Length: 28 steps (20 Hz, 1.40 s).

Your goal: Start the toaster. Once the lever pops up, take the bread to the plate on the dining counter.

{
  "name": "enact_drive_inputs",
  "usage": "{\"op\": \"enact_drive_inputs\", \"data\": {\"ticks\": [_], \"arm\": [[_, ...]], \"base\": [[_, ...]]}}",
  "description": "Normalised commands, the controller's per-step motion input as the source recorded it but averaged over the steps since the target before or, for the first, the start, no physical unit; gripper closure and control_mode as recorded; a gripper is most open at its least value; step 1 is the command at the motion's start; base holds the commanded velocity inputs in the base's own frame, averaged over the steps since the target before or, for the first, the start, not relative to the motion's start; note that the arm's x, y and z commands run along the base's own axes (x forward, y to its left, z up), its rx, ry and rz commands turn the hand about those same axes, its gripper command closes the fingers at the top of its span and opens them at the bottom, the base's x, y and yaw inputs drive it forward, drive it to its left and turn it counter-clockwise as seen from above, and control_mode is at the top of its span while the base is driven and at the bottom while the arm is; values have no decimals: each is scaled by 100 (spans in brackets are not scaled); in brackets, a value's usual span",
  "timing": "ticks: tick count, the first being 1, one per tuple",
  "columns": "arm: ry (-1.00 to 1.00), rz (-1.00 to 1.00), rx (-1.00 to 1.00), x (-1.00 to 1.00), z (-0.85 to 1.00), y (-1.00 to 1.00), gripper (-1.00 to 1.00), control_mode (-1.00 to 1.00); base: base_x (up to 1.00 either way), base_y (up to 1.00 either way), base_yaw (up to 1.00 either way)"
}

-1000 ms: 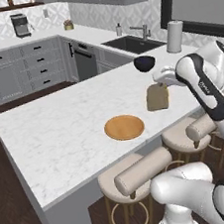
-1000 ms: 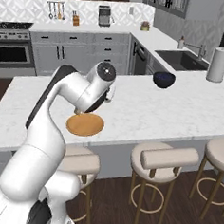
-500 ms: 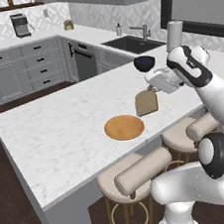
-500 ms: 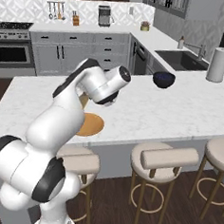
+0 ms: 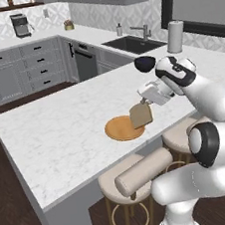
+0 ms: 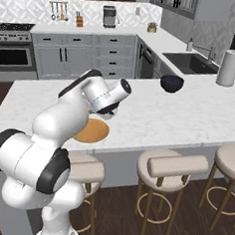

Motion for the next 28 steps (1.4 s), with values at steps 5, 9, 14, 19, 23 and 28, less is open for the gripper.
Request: {"op": "enact_drive_inputs", "data": {"ticks": [5,9,14,19,23,28], "arm": [[-1,0,-6,39,-24,26,100,-100],[-4,1,-16,1,-61,8,100,-100],[-7,0,-10,1,-42,3,100,-100],[-3,0,-1,17,-6,11,100,-100],[3,0,0,20,32,9,100,-100],[2,0,-7,35,-11,0,100,-100]], "base": [[0,0,0],[0,0,0],[0,0,0],[0,0,0],[0,0,0],[0,0,0]]}}
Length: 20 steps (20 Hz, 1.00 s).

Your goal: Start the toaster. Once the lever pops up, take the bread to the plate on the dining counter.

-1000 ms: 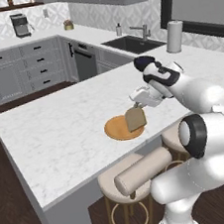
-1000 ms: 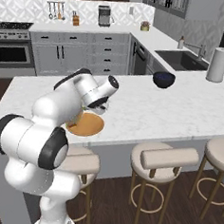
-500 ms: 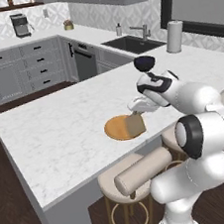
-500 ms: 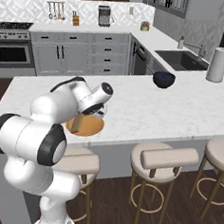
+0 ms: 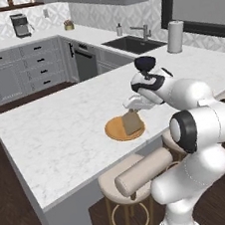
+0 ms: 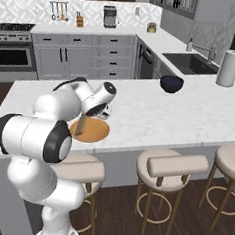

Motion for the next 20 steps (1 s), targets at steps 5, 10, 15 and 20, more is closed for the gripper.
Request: {"op": "enact_drive_inputs", "data": {"ticks": [5,10,15,20], "arm": [[0,0,-10,40,-38,0,100,-100],[0,0,0,36,-26,0,100,-100],[0,0,0,31,-8,1,100,-100],[0,0,0,15,0,2,100,-100]], "base": [[0,0,0],[0,0,0],[0,0,0],[0,0,0]]}}
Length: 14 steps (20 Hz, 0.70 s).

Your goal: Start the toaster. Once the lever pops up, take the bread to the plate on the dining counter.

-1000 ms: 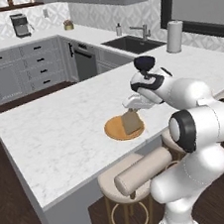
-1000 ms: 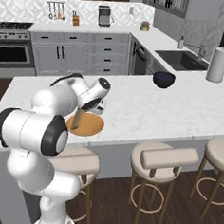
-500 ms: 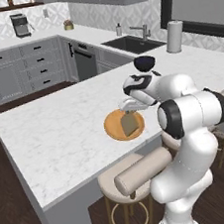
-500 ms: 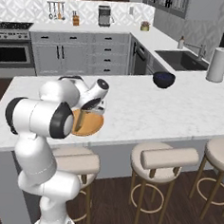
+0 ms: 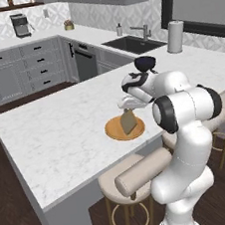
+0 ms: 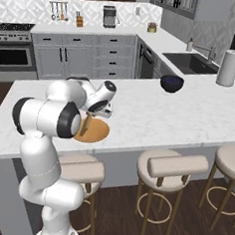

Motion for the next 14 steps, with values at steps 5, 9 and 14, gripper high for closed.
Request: {"op": "enact_drive_inputs", "data": {"ticks": [5,9,14], "arm": [[2,0,0,16,-4,13,-100,-100],[-1,0,0,8,1,3,-100,-100],[-18,0,-2,1,3,-1,-100,-100]], "base": [[0,0,0],[0,0,0],[0,0,0]]}}
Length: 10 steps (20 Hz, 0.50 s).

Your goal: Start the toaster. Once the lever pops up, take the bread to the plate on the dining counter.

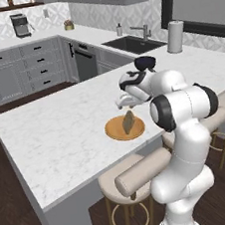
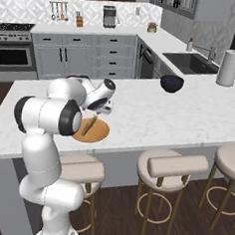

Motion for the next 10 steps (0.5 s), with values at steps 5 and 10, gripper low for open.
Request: {"op": "enact_drive_inputs", "data": {"ticks": [5,10], "arm": [[-22,0,-3,15,9,0,-100,-100],[-35,-4,-4,-60,80,0,-100,-100]], "base": [[0,0,0],[0,0,0]]}}
